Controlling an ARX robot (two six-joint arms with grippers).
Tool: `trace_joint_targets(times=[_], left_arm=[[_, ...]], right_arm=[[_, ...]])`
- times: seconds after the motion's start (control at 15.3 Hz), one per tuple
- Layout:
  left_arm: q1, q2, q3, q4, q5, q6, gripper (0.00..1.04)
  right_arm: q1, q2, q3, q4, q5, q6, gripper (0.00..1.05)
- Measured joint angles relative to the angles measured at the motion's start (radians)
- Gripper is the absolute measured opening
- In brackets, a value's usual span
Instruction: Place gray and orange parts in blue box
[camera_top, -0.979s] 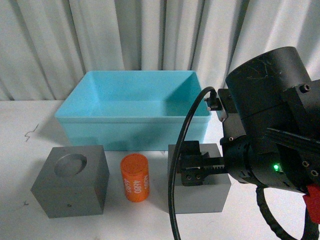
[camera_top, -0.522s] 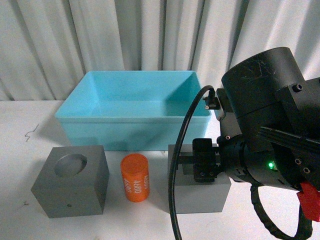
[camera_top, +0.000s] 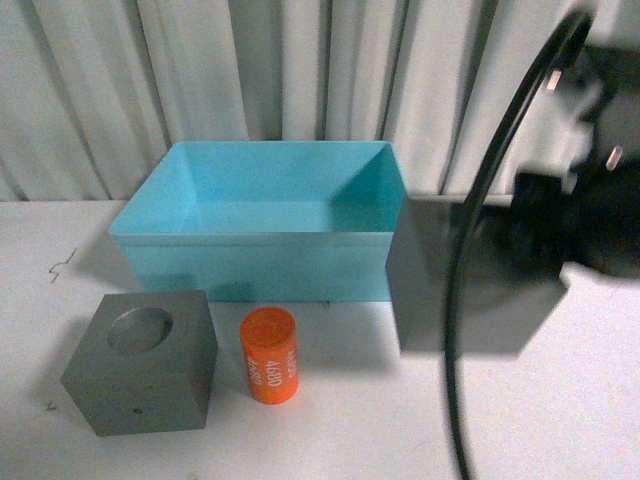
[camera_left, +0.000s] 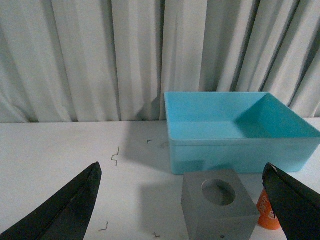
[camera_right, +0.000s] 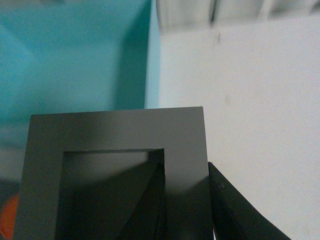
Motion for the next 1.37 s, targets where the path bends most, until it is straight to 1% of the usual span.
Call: trace_joint_targets(times=[0.07, 0.13, 0.2, 0.26, 0.46, 0.78, 0.85, 0.98, 1.37], left_arm=[[0.000, 0.000, 0.000, 0.000, 0.000, 0.000, 0.98], [0.000, 0.000, 0.000, 0.000, 0.000, 0.000, 0.98], [0.000, 0.000, 0.000, 0.000, 0.000, 0.000, 0.98], [0.000, 0.000, 0.000, 0.000, 0.000, 0.000, 0.98], [0.000, 0.000, 0.000, 0.000, 0.000, 0.000, 0.98], [0.000, 0.000, 0.000, 0.000, 0.000, 0.000, 0.98], [0.000, 0.000, 0.000, 0.000, 0.000, 0.000, 0.98], [0.000, 0.000, 0.000, 0.000, 0.000, 0.000, 0.98], [0.000, 0.000, 0.000, 0.000, 0.000, 0.000, 0.98]], right_arm=[[-0.050, -0.016, 0.163, 0.057, -0.002, -0.069, 0.19], [-0.067, 0.029, 0.267, 0.077, -0.002, -0.104, 0.19], [-0.072, 0.072, 0.330, 0.086, -0.002, -0.123, 0.19], [-0.069, 0.185, 0.453, 0.071, -0.002, -0.131, 0.19], [-0.027, 0.438, 0.703, 0.007, -0.019, -0.137, 0.19], [0.004, 0.552, 0.828, -0.032, -0.022, -0.127, 0.19], [0.019, 0.603, 0.895, -0.063, -0.021, -0.119, 0.19], [0.035, 0.660, 0.958, -0.082, -0.015, -0.100, 0.19], [0.048, 0.772, 0.998, -0.141, 0.015, -0.048, 0.19]])
